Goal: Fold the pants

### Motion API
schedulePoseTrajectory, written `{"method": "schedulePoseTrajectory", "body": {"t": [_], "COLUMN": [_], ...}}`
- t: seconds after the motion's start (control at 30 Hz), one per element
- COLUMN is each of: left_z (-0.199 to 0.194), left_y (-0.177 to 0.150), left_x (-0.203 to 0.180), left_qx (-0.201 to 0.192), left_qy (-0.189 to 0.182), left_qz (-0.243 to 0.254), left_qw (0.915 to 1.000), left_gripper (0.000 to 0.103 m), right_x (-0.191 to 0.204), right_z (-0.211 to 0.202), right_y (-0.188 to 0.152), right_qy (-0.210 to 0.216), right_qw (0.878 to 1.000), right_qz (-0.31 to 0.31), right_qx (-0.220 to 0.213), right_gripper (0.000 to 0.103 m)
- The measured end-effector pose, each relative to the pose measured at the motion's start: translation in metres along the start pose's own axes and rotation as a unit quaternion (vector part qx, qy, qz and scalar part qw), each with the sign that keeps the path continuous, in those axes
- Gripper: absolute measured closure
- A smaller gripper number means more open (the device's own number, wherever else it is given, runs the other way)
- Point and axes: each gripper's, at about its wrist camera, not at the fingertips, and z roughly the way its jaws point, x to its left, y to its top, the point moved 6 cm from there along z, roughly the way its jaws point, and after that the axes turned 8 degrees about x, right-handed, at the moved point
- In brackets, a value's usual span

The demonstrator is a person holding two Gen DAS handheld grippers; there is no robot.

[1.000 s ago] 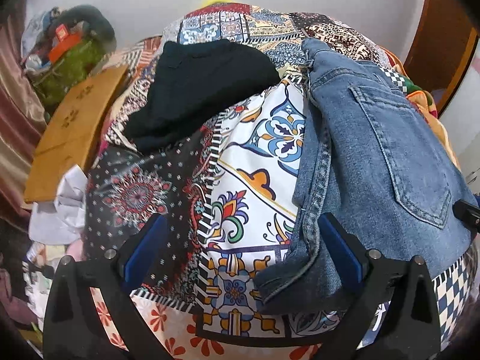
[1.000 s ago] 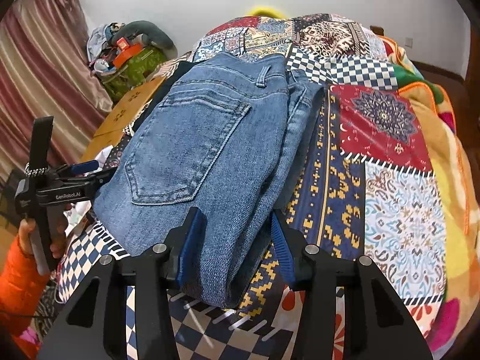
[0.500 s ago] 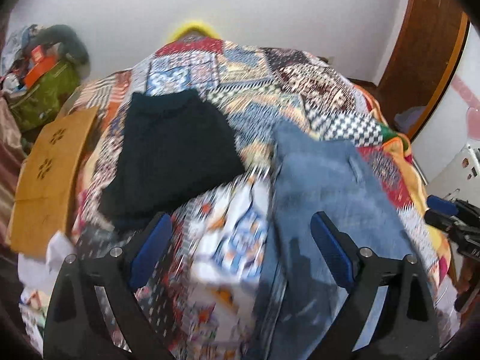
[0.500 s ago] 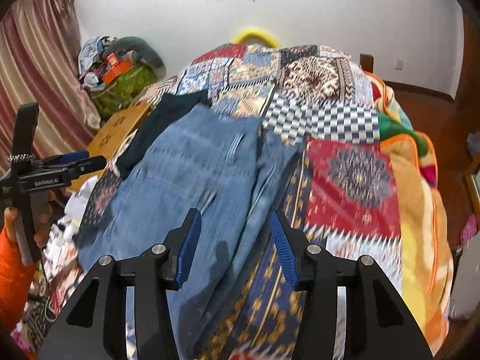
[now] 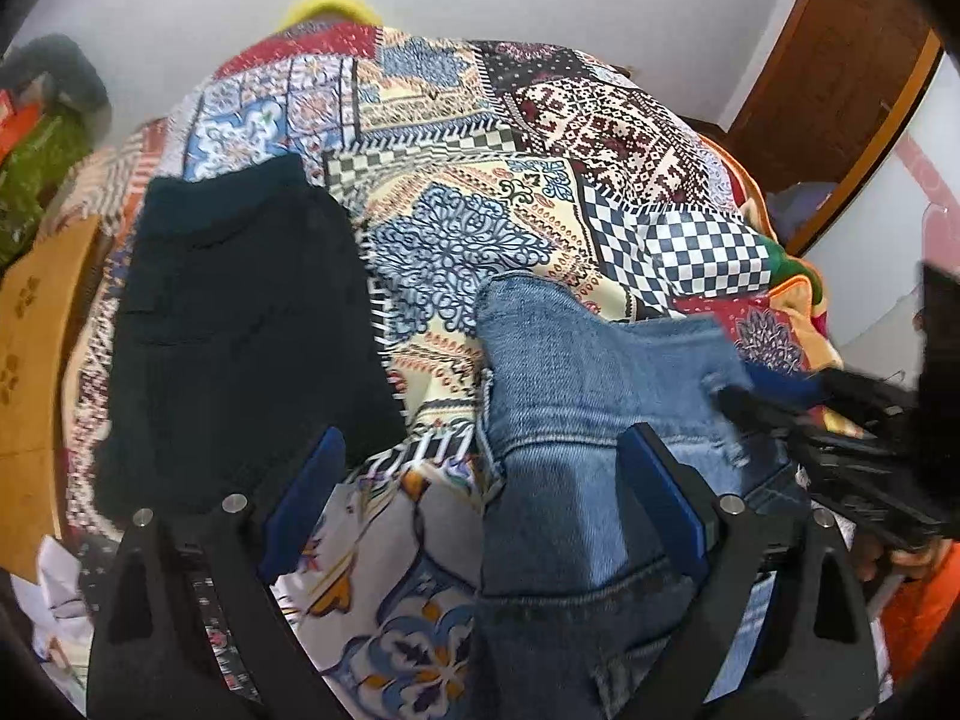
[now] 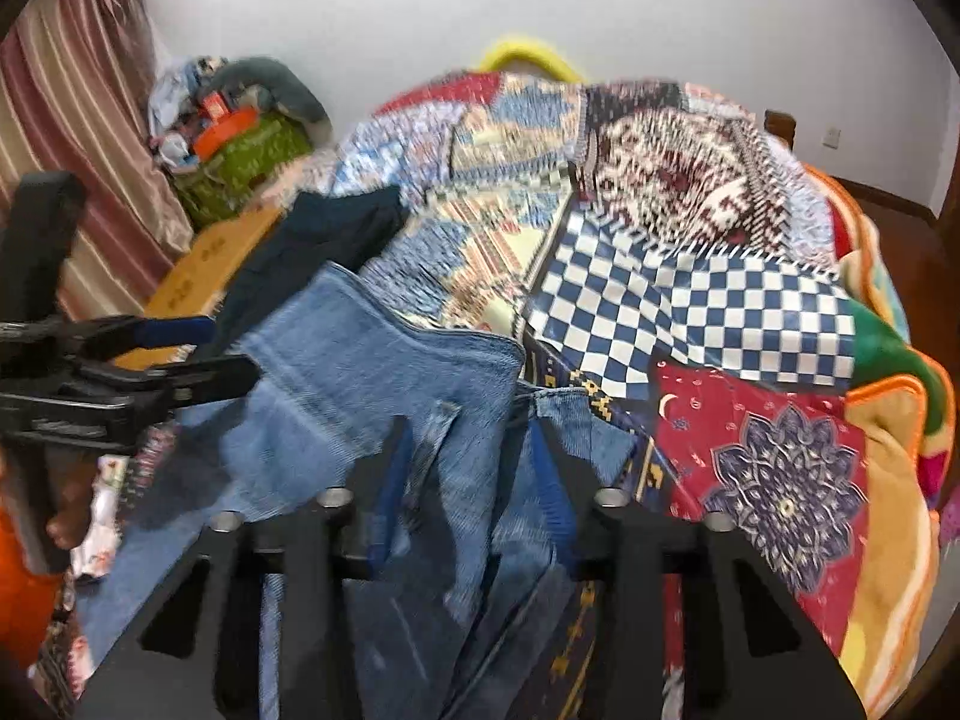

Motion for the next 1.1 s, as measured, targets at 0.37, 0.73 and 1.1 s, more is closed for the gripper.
{"method": "schedulePoseTrajectory", "body": {"t": [0.37, 0.73, 1.1], "left_z": [0.017, 0.012, -0.084], "left_y": [0.008, 0.005, -0.022], "left_x": [-0.013, -0.016, -0.043], "left_qx": [-0.004, -0.009, -0.104], "left_qy": [0.031, 0.048, 0.067], "left_qz": [0.053, 0.068, 0.095], "left_qw": [0.9981, 0.9964, 0.9877], "left_gripper": [0.009, 0.019, 0.019], "right_x": [-0.004, -0.013, 0.016], "right_z": [-0.027, -0.006, -0.092], "right_y": [0.004, -0.007, -0.011], "right_qy": [-0.008, -0.043, -0.035], "right_qw": [0.997, 0.999, 0.996], "right_qz": [-0.046, -0.028, -0.041], "right_qx": [-0.065, 0.014, -0.072], "right_gripper": [0.1, 0.098, 0.065]}}
